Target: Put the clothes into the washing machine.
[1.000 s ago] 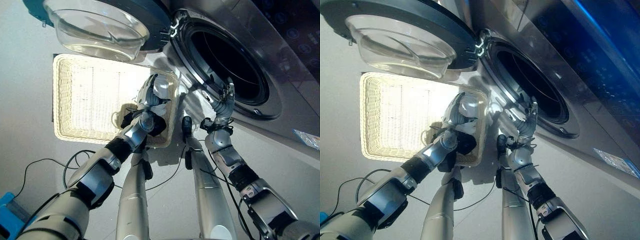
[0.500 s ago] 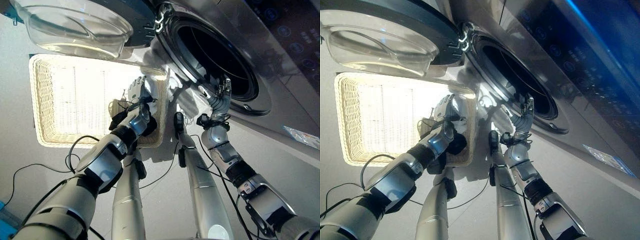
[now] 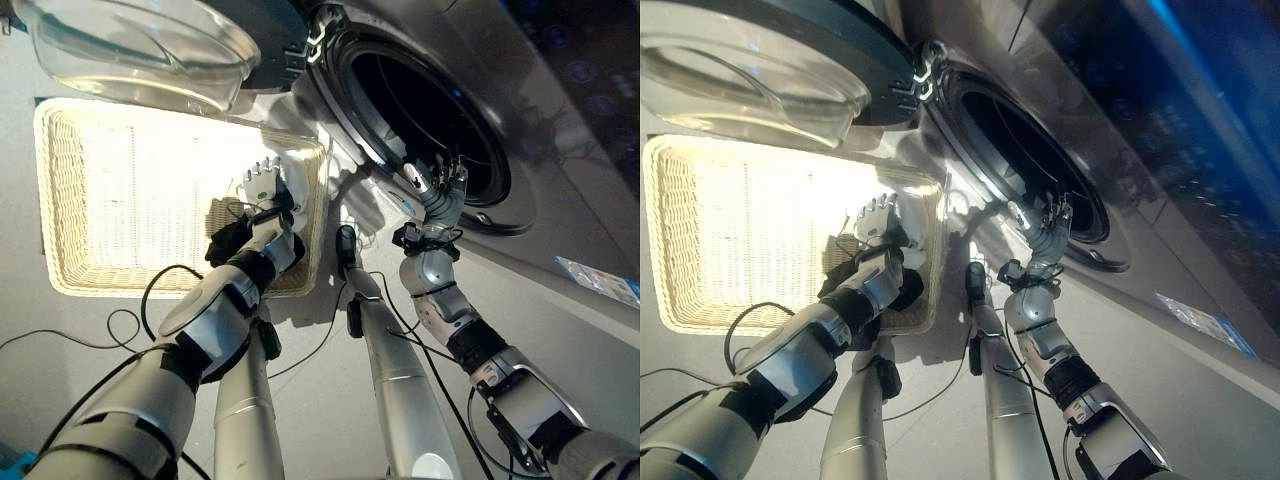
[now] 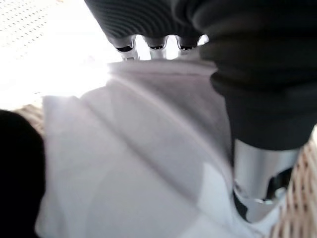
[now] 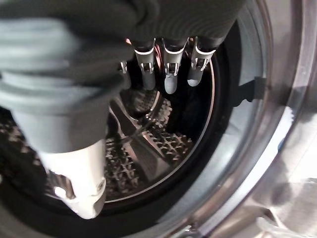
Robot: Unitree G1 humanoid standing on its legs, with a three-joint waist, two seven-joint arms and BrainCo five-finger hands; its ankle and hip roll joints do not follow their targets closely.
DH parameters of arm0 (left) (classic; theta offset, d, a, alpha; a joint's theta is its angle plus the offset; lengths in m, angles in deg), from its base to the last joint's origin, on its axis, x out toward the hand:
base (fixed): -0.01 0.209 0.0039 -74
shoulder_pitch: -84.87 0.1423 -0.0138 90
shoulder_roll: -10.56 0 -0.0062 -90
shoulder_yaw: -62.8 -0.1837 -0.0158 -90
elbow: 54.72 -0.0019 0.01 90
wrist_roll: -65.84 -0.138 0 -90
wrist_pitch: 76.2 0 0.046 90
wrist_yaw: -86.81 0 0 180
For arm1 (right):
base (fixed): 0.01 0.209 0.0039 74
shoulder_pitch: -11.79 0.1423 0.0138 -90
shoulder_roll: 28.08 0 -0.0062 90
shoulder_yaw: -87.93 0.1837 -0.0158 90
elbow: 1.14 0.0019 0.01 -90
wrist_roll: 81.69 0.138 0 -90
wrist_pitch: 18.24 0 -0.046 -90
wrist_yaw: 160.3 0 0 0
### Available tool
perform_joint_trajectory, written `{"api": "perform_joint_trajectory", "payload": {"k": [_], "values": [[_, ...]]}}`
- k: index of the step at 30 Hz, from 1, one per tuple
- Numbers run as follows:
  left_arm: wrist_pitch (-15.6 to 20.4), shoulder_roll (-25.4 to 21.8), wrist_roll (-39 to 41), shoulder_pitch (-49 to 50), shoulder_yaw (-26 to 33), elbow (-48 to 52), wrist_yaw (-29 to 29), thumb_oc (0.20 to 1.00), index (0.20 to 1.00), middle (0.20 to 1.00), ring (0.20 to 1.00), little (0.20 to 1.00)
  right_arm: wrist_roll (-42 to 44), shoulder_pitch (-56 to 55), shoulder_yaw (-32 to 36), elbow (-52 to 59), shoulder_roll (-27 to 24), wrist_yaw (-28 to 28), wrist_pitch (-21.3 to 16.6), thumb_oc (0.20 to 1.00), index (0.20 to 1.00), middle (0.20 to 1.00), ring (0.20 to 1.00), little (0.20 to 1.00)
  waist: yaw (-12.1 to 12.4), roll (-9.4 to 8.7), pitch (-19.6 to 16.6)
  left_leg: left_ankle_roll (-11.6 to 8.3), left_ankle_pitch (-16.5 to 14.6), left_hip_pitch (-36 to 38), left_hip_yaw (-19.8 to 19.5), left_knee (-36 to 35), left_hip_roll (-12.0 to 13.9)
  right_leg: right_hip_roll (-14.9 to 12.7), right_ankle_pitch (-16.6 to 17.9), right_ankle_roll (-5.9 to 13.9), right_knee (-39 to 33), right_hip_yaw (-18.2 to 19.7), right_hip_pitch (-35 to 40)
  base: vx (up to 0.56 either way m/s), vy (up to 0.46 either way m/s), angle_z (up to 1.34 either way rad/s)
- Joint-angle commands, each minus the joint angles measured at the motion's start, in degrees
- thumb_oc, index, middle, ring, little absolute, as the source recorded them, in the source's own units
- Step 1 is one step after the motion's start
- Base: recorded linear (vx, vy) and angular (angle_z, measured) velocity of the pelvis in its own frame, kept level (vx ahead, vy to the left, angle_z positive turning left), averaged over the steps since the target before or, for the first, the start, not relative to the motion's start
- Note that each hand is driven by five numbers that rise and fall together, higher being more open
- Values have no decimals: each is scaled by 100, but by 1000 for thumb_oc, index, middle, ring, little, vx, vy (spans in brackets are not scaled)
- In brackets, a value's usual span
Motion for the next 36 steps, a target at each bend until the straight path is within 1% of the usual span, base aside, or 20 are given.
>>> {"api": "perform_joint_trajectory", "payload": {"k": [1,3,4,5,6,7,8,9,13,20,21,22,23,27,29,31,32,33,35,36], "values": [[-505,-206,192,489,183,-875,984,354,354,354,354,354,118,-95,170,512,252,101,-396,1000,1000,1000,1000,1000,-24,-134,160,214,45,161,307,-171,-485,145,88,418,-69,-402,301,0,0,0],[-505,-206,192,489,183,-875,984,354,354,354,354,354,118,-95,170,512,252,101,-396,1000,1000,1000,1000,1000,-24,-134,160,214,45,161,307,-171,-485,145,88,418,-69,-402,301,-23,-5,1],[-522,-246,87,348,167,-886,1044,200,200,200,200,200,156,24,207,524,265,127,-399,1000,1000,1000,1000,1000,-23,-136,160,266,203,-18,379,-211,-468,153,238,364,-112,-419,120,-47,-9,5],[-588,-282,-172,263,56,-972,1247,200,200,200,200,200,233,69,227,518,270,169,-449,1000,1000,1000,1000,1000,-33,-141,160,267,197,-42,381,-197,-464,149,241,362,-106,-421,96,-6,-4,6],[-555,-285,-219,330,-20,-1017,1211,200,200,200,200,200,270,-3,202,502,278,169,-480,1000,1000,1000,1000,1000,-34,-143,160,215,49,119,308,-162,-474,145,104,418,-65,-405,263,0,0,0],[-500,-335,-294,200,-55,-1081,1175,200,200,200,200,200,278,97,222,520,270,161,-502,1000,1000,1000,1000,1000,-32,-158,160,262,199,-35,374,-192,-458,141,245,362,-115,-440,115,34,-6,2],[-463,-328,-325,273,-76,-1112,1180,200,200,200,200,200,291,12,198,500,287,164,-517,1000,1000,1000,1000,1000,-32,-159,160,208,53,134,305,-164,-465,138,103,417,-73,-425,287,-53,-24,2],[-424,-363,-378,172,-81,-1146,1174,200,200,200,200,200,294,99,217,499,276,164,-535,1000,1000,1000,1000,1000,-31,-167,160,254,202,-20,370,-193,-455,139,245,359,-121,-451,135,-5,-13,4],[-318,-400,-456,163,-132,-1202,1142,200,200,200,200,200,251,85,219,505,289,135,-580,1000,1000,1000,1000,1000,-28,-175,160,247,206,-9,352,-184,-456,135,262,355,-133,-455,155,-12,-5,0],[206,-438,-496,225,-109,-1293,677,200,200,200,200,200,372,36,210,396,292,280,-628,1000,1000,1000,1000,1000,-1,-187,160,255,197,109,347,-165,-432,122,223,337,-64,-482,270,0,0,0],[569,-509,-199,266,-69,-1229,394,200,200,200,200,200,399,-9,187,420,263,303,-633,1000,1000,1000,1000,1000,18,-182,160,258,189,152,333,-144,-436,125,212,328,-44,-481,317,0,0,0],[629,-520,-141,271,-58,-1217,347,200,200,200,200,200,396,-15,184,426,261,301,-632,1000,1000,1000,1000,1000,21,-180,160,258,188,157,330,-140,-436,125,210,327,-40,-481,322,0,0,0],[854,-547,39,286,1,-1177,178,200,200,200,200,200,376,-29,175,449,258,303,-613,1000,1000,1000,1000,1000,29,-175,160,260,187,180,327,-140,-437,128,203,322,-32,-481,345,0,0,0],[2111,-667,1274,484,625,-811,-367,200,200,200,200,200,5,-150,127,611,243,336,-444,1000,1000,1000,1000,1000,105,-103,160,284,178,291,296,-162,-462,119,139,304,7,-486,444,0,0,0],[2319,-681,1462,528,762,-743,-362,200,200,200,200,200,-73,-172,125,638,241,368,-415,1000,1000,1000,1000,1000,120,-87,160,290,173,313,287,-167,-469,114,121,302,18,-494,465,9,-1,2],[3030,-686,2217,774,1302,-314,-250,200,200,200,200,200,-544,-261,132,832,213,488,-147,1000,1000,1000,1000,1000,186,-21,160,301,151,400,254,-176,-508,98,56,295,28,-504,571,22,-11,6],[3092,-678,2229,843,1412,-183,-252,200,200,200,200,200,-610,-276,129,870,202,495,-105,1000,1000,1000,1000,1000,204,-9,160,304,146,409,244,-175,-515,93,45,295,35,-508,582,22,-28,7],[3350,-674,2616,1041,1649,201,-149,200,200,200,200,200,-851,-344,119,972,183,617,55,1000,1000,1000,1000,1000,254,26,160,316,131,455,210,-192,-543,79,22,297,51,-527,618,17,-23,6],[3443,-660,2761,1150,1773,408,-88,200,200,200,200,200,-965,-377,116,1019,159,710,156,1000,1000,1000,1000,1000,280,48,160,324,125,482,196,-210,-559,68,9,299,53,-546,642,15,-17,8],[3673,-616,3059,1377,1968,775,63,200,200,200,200,200,-1202,-434,90,1103,101,891,316,1000,1000,1000,1000,1000,333,89,160,342,115,519,175,-233,-587,45,-16,297,64,-584,673,16,-18,9]]}}
